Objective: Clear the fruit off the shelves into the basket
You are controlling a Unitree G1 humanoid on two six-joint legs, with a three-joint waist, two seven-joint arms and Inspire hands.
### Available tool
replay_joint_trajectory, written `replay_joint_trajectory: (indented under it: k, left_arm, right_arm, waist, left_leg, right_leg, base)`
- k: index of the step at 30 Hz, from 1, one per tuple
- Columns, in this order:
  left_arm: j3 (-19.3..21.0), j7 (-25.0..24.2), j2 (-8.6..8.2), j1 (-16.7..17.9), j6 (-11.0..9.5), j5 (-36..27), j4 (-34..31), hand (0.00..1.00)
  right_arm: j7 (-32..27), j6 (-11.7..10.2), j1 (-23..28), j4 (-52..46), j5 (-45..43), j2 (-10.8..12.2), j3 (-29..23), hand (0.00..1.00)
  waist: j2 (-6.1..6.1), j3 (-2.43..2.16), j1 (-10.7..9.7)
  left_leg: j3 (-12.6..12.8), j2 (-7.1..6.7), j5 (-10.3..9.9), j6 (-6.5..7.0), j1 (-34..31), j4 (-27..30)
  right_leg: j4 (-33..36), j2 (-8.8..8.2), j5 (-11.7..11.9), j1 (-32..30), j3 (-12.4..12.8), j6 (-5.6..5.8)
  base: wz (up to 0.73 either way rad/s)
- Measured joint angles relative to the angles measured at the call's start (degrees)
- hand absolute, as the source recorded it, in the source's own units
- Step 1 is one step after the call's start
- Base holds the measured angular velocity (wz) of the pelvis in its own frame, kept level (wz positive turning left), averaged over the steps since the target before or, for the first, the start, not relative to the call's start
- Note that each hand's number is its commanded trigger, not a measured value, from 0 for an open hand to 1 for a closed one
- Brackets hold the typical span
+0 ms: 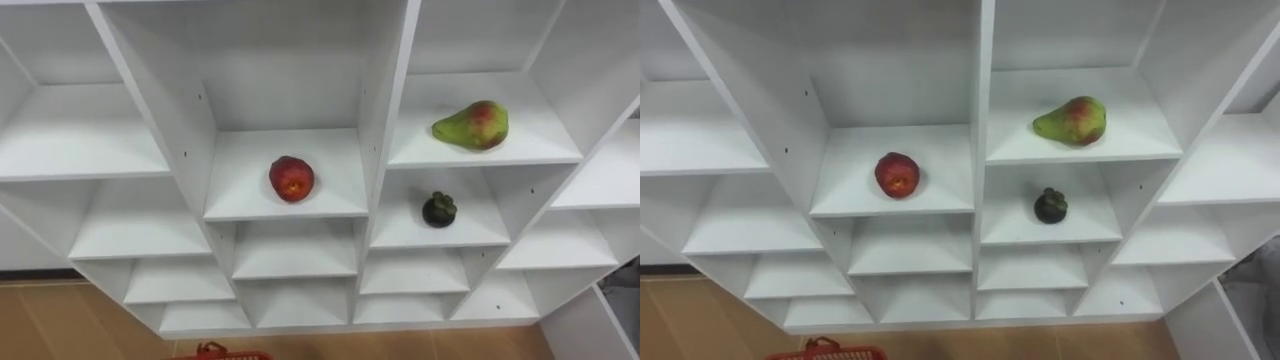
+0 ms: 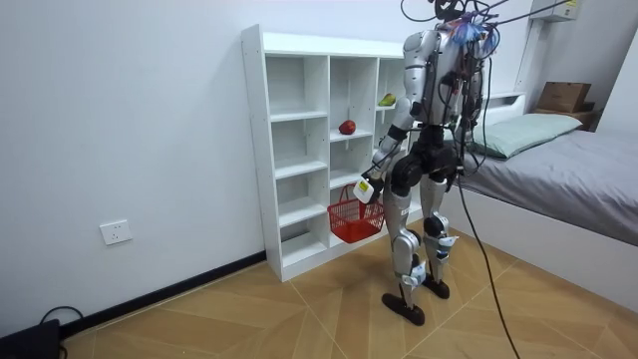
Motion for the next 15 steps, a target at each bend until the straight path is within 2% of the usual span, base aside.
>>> replay_joint_trajectory:
  k: [2, 7, 10, 13, 14, 15]
  left_arm:
    - [0.0, 0.0, 0.01, -0.1, -0.1, 0.0, -0.5, 1.00]
    - [0.0, 0.0, 0.28, 1.1, -0.2, 0.1, -3.7, 1.00]
    - [0.0, -0.1, 0.44, 1.0, -0.2, 0.1, -4.5, 1.00]
    - [-0.1, -0.3, 0.16, 1.5, -1.3, 0.1, -5.3, 1.00]
    - [0.0, -0.7, 0.19, 1.8, -1.5, 0.1, -5.6, 1.00]
    - [0.0, -1.0, 0.28, 1.9, -1.9, 0.1, -5.6, 1.00]
  right_arm:
    - [-0.1, -1.0, 0.2, -1.4, 0.0, 0.0, 0.0, 0.00]
    - [-2.1, -1.9, 3.7, -10.9, -0.7, 0.0, 0.0, 0.00]
    - [-2.9, -2.0, 6.8, -19.5, -3.8, 0.0, -0.1, 0.00]
    - [-4.5, -2.1, 10.4, -31.4, -7.3, 0.2, -0.1, 0.00]
    - [-4.9, -2.3, 12.5, -38.0, -8.5, 0.1, -0.1, 0.00]
    - [-5.1, -3.5, 13.6, -43.0, -9.2, 0.1, 0.0, 0.00]
  waist:
    - [-0.04, 0.00, 0.0]
    - [0.11, -0.12, 0.0]
    - [0.63, -0.30, -0.5]
    - [0.74, -0.25, -0.5]
    - [1.24, -0.48, -0.3]
    - [1.39, -0.44, -0.3]
  left_leg:
    - [0.0, 0.00, 0.0, 0.00, -0.3, 0.0]
    - [0.1, -0.04, 0.0, 0.00, -0.3, 0.0]
    - [0.1, -0.01, 0.0, 0.00, -0.4, 0.0]
    - [1.3, 0.01, 0.0, 0.00, -0.3, 0.0]
    - [1.5, 0.01, 0.0, 0.00, -0.4, 0.0]
    - [1.5, 0.03, 0.0, 0.00, -0.5, 0.0]
  right_leg:
    - [-0.1, -0.01, 0.1, -0.2, -0.1, 0.02]
    - [-0.1, -0.05, 0.2, 0.0, -0.1, 0.02]
    - [-0.1, 0.00, 0.2, 0.0, 0.0, 0.00]
    - [-0.1, -0.04, 0.2, -0.1, 0.4, 0.00]
    - [-0.1, -0.03, 0.2, -0.5, 0.8, 0.01]
    - [0.0, 0.05, 0.3, -0.9, 1.2, 0.02]
  base:
    - [0.00]
    - [0.00]
    - [0.00]
    - [-0.08]
    - [-0.17]
    - [-0.15]
